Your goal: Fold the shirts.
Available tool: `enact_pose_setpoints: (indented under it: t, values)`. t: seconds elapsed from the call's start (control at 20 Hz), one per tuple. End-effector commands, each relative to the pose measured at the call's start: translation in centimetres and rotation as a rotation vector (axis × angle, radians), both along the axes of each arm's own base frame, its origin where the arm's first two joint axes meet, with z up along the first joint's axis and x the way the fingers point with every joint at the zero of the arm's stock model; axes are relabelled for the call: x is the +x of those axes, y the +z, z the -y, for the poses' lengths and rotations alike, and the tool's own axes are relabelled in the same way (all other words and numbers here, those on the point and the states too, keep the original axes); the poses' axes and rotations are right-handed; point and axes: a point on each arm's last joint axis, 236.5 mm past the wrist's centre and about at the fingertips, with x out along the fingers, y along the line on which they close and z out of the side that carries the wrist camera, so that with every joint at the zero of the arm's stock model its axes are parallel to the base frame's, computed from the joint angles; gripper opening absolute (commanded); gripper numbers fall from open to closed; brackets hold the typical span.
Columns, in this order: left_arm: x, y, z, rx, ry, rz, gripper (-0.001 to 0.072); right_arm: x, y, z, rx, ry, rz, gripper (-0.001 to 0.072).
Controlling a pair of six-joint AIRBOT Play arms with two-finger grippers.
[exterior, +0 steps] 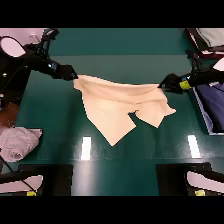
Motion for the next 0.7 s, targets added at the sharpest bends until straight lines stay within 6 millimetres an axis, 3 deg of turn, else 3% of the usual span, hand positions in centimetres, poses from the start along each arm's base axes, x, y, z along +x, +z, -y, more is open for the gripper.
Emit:
enact_pose_setpoints:
  t: [0.0,0.15,0.25,0.45,0.65]
  values:
    - [1.9,-1.8,-0.9,0.038,0.036,0.0,0.0541,3.7,1.5,1.5,-0.008,-0.053,0.093,0.0574]
    - [0.7,-0.5,-3.0,0.161,0.005,-0.023,0.054,4.4,5.8,2.7,-0.017,-0.047,0.163,0.0573]
    - [-0.7,-1.4,-3.0,0.159,0.003,-0.087,0.054,4.1,8.2,3.0,-0.024,-0.047,0.214,0.0574]
    - [-5.6,-8.3,-1.1,0.058,0.003,-0.335,0.054,2.8,10.8,2.9,-0.045,-0.045,0.304,0.0574]
    - [-9.9,-14.4,0.8,-0.054,0.056,-0.51,0.054,1.3,11.0,3.0,-0.054,-0.058,0.339,0.0574]
